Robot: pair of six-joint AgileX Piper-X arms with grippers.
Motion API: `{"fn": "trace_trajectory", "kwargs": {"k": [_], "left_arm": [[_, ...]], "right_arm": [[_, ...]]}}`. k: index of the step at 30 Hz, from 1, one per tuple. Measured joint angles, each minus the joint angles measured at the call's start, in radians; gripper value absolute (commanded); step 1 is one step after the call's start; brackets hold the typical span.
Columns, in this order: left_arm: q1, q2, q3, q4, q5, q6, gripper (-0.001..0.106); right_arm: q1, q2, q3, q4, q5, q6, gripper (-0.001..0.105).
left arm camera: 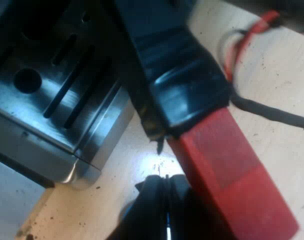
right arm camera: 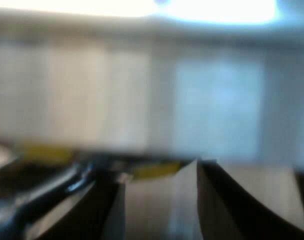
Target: Put the handle in the coffee machine
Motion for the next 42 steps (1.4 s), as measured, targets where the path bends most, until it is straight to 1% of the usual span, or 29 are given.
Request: {"fn": "trace_trajectory", "kwargs": {"k": [2, 3, 5, 8, 14, 17, 18, 19, 20, 21, 22, 23, 24, 25, 27, 28, 29, 30, 32, 34, 35, 36, 37, 40, 42], "left_arm": [[0.000, -0.025, 0.015, -0.011, 0.002, 0.000, 0.001], [0.000, -0.038, 0.028, -0.023, 0.001, -0.018, 0.001], [0.000, -0.046, 0.040, -0.036, 0.001, -0.027, 0.001], [0.000, -0.050, 0.056, -0.054, 0.006, -0.052, 0.001], [0.000, -0.056, 0.059, -0.061, 0.005, -0.066, 0.001], [0.000, -0.066, 0.061, -0.061, 0.005, -0.067, 0.001], [0.000, -0.070, 0.061, -0.061, 0.003, -0.067, 0.001], [0.000, -0.074, 0.061, -0.061, 0.001, -0.067, 0.001], [0.000, -0.081, 0.061, -0.059, -0.001, -0.067, 0.001], [0.000, -0.088, 0.061, -0.058, -0.001, -0.067, 0.001], [0.000, -0.089, 0.061, -0.057, -0.001, -0.069, 0.001], [0.000, -0.093, 0.061, -0.057, -0.003, -0.079, 0.001], [0.000, -0.094, 0.061, -0.056, -0.002, -0.088, 0.001], [0.000, -0.093, 0.061, -0.056, -0.002, -0.095, 0.001], [0.000, -0.093, 0.061, -0.056, -0.002, -0.123, 0.001], [0.000, -0.093, 0.061, -0.056, -0.002, -0.128, 0.001], [0.000, -0.093, 0.061, -0.056, -0.002, -0.138, 0.001], [0.000, -0.093, 0.061, -0.056, -0.002, -0.168, 0.001], [0.000, -0.093, 0.064, -0.058, -0.002, -0.207, 0.000], [0.000, -0.093, 0.064, -0.060, -0.002, -0.233, 0.000], [0.000, -0.093, 0.064, -0.065, 0.000, -0.257, 0.000], [-0.005, -0.096, 0.066, -0.074, 0.000, -0.280, 0.000], [-0.008, -0.095, 0.066, -0.075, 0.001, -0.287, 0.000], [-0.050, -0.098, 0.074, -0.086, -0.011, -0.312, 0.000], [-0.112, -0.100, 0.084, -0.100, -0.038, -0.343, 0.000]], "right_arm": [[0.004, -0.033, 0.030, 0.036, -0.013, 0.011, 0.039], [0.003, -0.056, 0.050, 0.052, -0.036, 0.021, 0.039], [0.006, -0.086, 0.076, 0.079, -0.068, 0.023, 0.039], [0.011, -0.143, 0.123, 0.108, -0.083, 0.030, 0.039], [0.010, -0.285, 0.245, 0.180, -0.086, 0.035, 0.039], [0.010, -0.381, 0.315, 0.248, -0.089, 0.083, 0.039], [0.010, -0.381, 0.315, 0.248, -0.089, 0.083, 0.039], [0.010, -0.416, 0.335, 0.273, -0.091, 0.096, 0.039], [0.010, -0.479, 0.365, 0.309, -0.114, 0.127, 0.039], [0.010, -0.516, 0.376, 0.339, -0.132, 0.135, 0.039], [0.010, -0.536, 0.382, 0.356, -0.148, 0.138, 0.039], [0.010, -0.573, 0.391, 0.408, -0.188, 0.142, 0.039], [0.010, -0.621, 0.396, 0.456, -0.226, 0.153, 0.041], [0.010, -0.638, 0.397, 0.485, -0.241, 0.158, 0.043], [0.010, -0.728, 0.396, 0.568, -0.332, 0.175, 0.057], [0.010, -0.750, 0.396, 0.588, -0.348, 0.182, 0.061], [0.010, -0.794, 0.396, 0.621, -0.396, 0.195, 0.068], [0.010, -0.837, 0.396, 0.657, -0.435, 0.205, 0.073], [0.010, -0.890, 0.396, 0.706, -0.485, 0.222, 0.075], [0.010, -0.944, 0.396, 0.738, -0.529, 0.237, 0.075], [0.010, -0.976, 0.396, 0.757, -0.558, 0.246, 0.075], [0.010, -0.996, 0.396, 0.771, -0.578, 0.250, 0.075], [0.010, -1.014, 0.394, 0.784, -0.585, 0.250, 0.075], [0.010, -1.057, 0.379, 0.842, -0.603, 0.249, 0.075], [0.010, -1.068, 0.360, 0.885, -0.610, 0.249, 0.075]]}}
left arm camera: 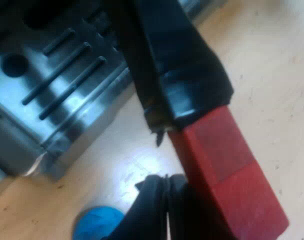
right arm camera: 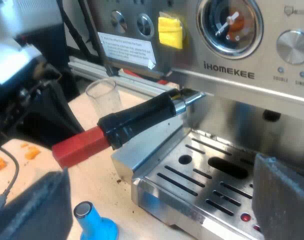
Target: Put the handle in the coffee machine
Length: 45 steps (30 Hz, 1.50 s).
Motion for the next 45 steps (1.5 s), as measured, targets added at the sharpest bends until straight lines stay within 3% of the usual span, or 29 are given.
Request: {"fn": "trace_trajectory", "kwargs": {"k": [6, 12, 15, 24, 31, 43, 45], "left_arm": [[-0.164, -0.006, 0.003, -0.058, -0.118, -0.058, 0.000], [-0.271, -0.006, 0.014, -0.152, -0.126, -0.079, 0.000], [-0.283, -0.006, 0.018, -0.166, -0.130, -0.081, 0.000], [-0.287, -0.006, 0.022, -0.151, -0.160, -0.080, 0.000], [-0.305, -0.034, 0.015, -0.019, -0.152, 0.028, 0.000], [-0.142, -0.155, 0.009, 0.021, -0.217, 0.044, 0.000], [-0.097, -0.176, 0.008, 0.021, -0.239, 0.044, 0.019]], "right_arm": [[0.000, 0.000, -0.019, 0.118, -0.023, 0.000, 0.075], [0.000, 0.000, -0.019, 0.154, -0.025, 0.000, 0.075], [0.000, 0.000, -0.019, 0.154, -0.025, 0.000, 0.075], [0.000, 0.000, -0.019, 0.154, -0.017, 0.000, 0.075], [0.000, 0.000, -0.019, 0.154, -0.017, 0.000, 0.075], [0.000, 0.000, -0.019, 0.154, -0.017, 0.000, 0.075], [0.000, 0.000, -0.019, 0.154, -0.017, 0.000, 0.075]]}}
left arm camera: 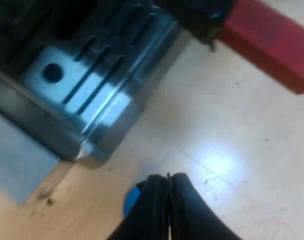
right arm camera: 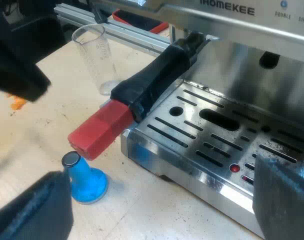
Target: Put the handle in the coffee machine
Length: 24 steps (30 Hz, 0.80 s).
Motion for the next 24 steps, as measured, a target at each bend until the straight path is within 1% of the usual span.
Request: {"fn": "trace_trajectory", "kwargs": {"k": [1, 3, 5, 7, 8, 10, 11, 14, 16, 17, 18, 19, 20, 21, 23, 24], "left_arm": [[0.044, -0.021, 0.000, 0.014, -0.001, 0.000, 0.025], [0.098, -0.050, 0.000, 0.043, -0.001, 0.000, 0.049], [0.112, -0.060, 0.000, 0.050, -0.004, 0.000, 0.056], [0.139, -0.076, 0.000, 0.055, -0.004, 0.000, 0.068], [0.153, -0.083, 0.000, 0.052, -0.004, 0.000, 0.071], [0.184, -0.096, 0.000, 0.048, -0.004, -0.014, 0.074], [0.209, -0.104, 0.000, 0.041, -0.004, -0.035, 0.076], [0.258, -0.123, 0.000, -0.011, -0.041, -0.092, 0.080], [0.266, -0.128, 0.000, -0.033, -0.059, -0.107, 0.081], [0.276, -0.132, 0.000, -0.054, -0.073, -0.115, 0.082], [0.330, -0.149, -0.013, -0.167, -0.114, -0.141, 0.082], [0.341, -0.150, -0.020, -0.189, -0.117, -0.142, 0.082], [0.358, -0.153, -0.037, -0.230, -0.119, -0.145, 0.082], [0.374, -0.157, -0.062, -0.279, -0.122, -0.170, 0.082], [0.385, -0.159, -0.087, -0.328, -0.124, -0.196, 0.082], [0.390, -0.159, -0.099, -0.341, -0.125, -0.210, 0.082]], "right_arm": [[0.000, 0.000, 0.000, 0.000, 0.000, 0.000, 0.075], [0.000, 0.000, 0.000, 0.000, 0.000, 0.000, 0.075], [0.000, 0.000, 0.000, 0.000, 0.000, 0.000, 0.075], [0.000, 0.000, 0.000, 0.000, 0.000, 0.000, 0.075], [0.000, 0.000, 0.000, 0.000, 0.000, 0.000, 0.075], [0.000, 0.000, 0.000, 0.000, 0.000, 0.000, 0.075], [0.000, 0.000, 0.000, 0.000, 0.000, 0.000, 0.075], [0.000, 0.000, -0.003, 0.000, 0.000, 0.000, 0.075], [0.000, 0.000, -0.005, 0.002, 0.000, 0.000, 0.075], [-0.016, 0.003, -0.034, 0.043, 0.000, 0.000, 0.075], [-0.043, 0.004, -0.074, 0.102, 0.003, 0.000, 0.075], [-0.053, 0.004, -0.092, 0.128, 0.003, 0.000, 0.075], [-0.083, 0.004, -0.130, 0.166, 0.003, 0.000, 0.075], [-0.113, 0.004, -0.160, 0.203, 0.003, 0.000, 0.075], [-0.134, 0.004, -0.189, 0.226, 0.006, 0.000, 0.075], [-0.168, 0.004, -0.223, 0.254, 0.009, -0.006, 0.075]]}}
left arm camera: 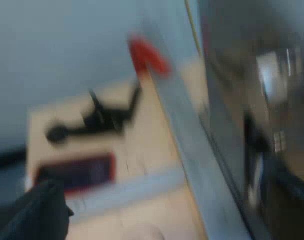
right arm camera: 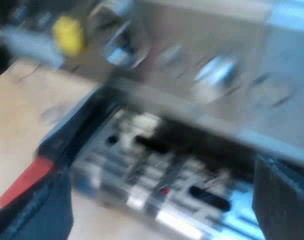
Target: Put the handle in the coffee machine
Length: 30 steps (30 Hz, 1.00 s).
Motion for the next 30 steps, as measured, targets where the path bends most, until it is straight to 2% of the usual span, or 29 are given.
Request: {"fn": "trace_trajectory", "kwargs": {"k": [2, 3, 5, 6, 9, 14, 20, 25, 30], "left_arm": [[0.004, 0.000, -0.037, -0.046, 0.011, -0.032, 0.082], [0.004, 0.000, -0.069, -0.066, 0.025, -0.049, 0.082], [0.004, 0.000, -0.084, -0.066, 0.045, -0.062, 0.082], [0.004, -0.002, -0.095, -0.068, 0.083, -0.083, 0.082], [0.004, -0.008, -0.095, -0.058, 0.133, -0.136, 0.082], [0.004, -0.022, -0.095, -0.003, 0.154, -0.128, 0.082], [0.004, -0.073, -0.095, 0.072, 0.182, -0.107, 0.082], [0.004, -0.116, -0.089, 0.098, 0.182, -0.093, 0.082], [0.004, -0.271, -0.013, 0.109, 0.181, -0.067, 0.082]], "right_arm": [[-0.017, 0.000, -0.014, 0.012, 0.001, -0.001, 0.075], [-0.095, 0.000, -0.066, 0.060, 0.000, -0.001, 0.075], [-0.115, 0.000, -0.077, 0.070, 0.000, -0.001, 0.075], [-0.169, 0.000, -0.104, 0.113, -0.004, -0.001, 0.075], [-0.325, 0.000, -0.137, 0.195, -0.043, -0.006, 0.075], [-0.578, -0.014, -0.142, 0.281, -0.094, -0.014, 0.075], [-0.784, -0.065, -0.142, 0.370, -0.136, -0.117, 0.075], [-0.827, -0.154, -0.142, 0.390, -0.152, -0.185, 0.075], [-0.827, -0.295, -0.142, 0.451, -0.162, -0.232, 0.075]]}}
